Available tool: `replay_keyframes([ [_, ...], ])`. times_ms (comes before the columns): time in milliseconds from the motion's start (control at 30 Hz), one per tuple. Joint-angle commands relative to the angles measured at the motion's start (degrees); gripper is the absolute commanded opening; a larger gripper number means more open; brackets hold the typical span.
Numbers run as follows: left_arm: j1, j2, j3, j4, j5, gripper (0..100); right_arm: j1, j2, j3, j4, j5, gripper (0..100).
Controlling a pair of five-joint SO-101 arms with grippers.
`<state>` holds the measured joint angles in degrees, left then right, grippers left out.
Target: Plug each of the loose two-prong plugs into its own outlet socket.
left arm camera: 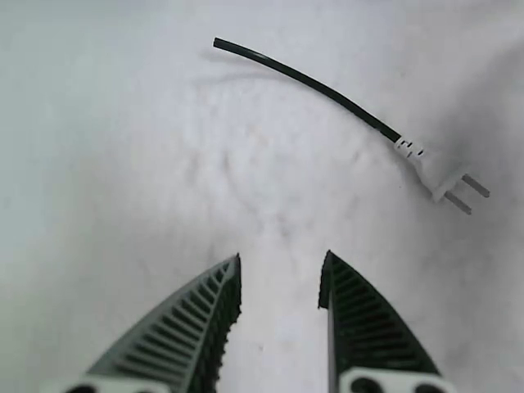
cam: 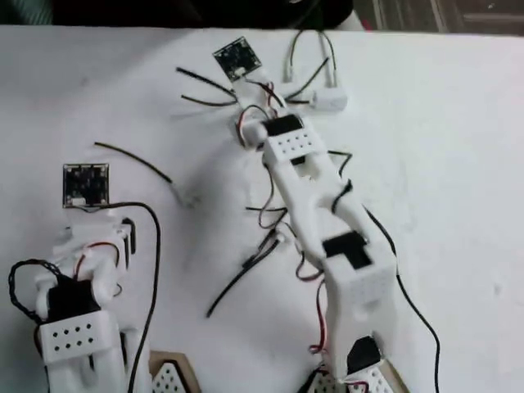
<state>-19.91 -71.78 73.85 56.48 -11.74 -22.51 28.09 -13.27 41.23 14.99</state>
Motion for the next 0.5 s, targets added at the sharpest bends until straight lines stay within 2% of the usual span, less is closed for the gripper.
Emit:
replay_keyframes([
  [0,-0.3,-0.7,-0.2,-1.3,-0.5,17,0.7,-0.8,-7.9,8.9,-3.2,20.4],
  [167,-0.3,-0.7,-0.1,-1.3,-0.5,17,0.5,-9.5,-12.3,24.7,-5.0,13.9],
  [300,-0.3,-0.7,-0.1,-1.3,-0.5,17,1.1,-20.0,-12.3,36.3,-4.7,1.8],
  [467,0.7,-0.7,0.1,-1.3,-0.5,17,2.5,-30.0,-10.3,51.6,-4.9,1.5],
])
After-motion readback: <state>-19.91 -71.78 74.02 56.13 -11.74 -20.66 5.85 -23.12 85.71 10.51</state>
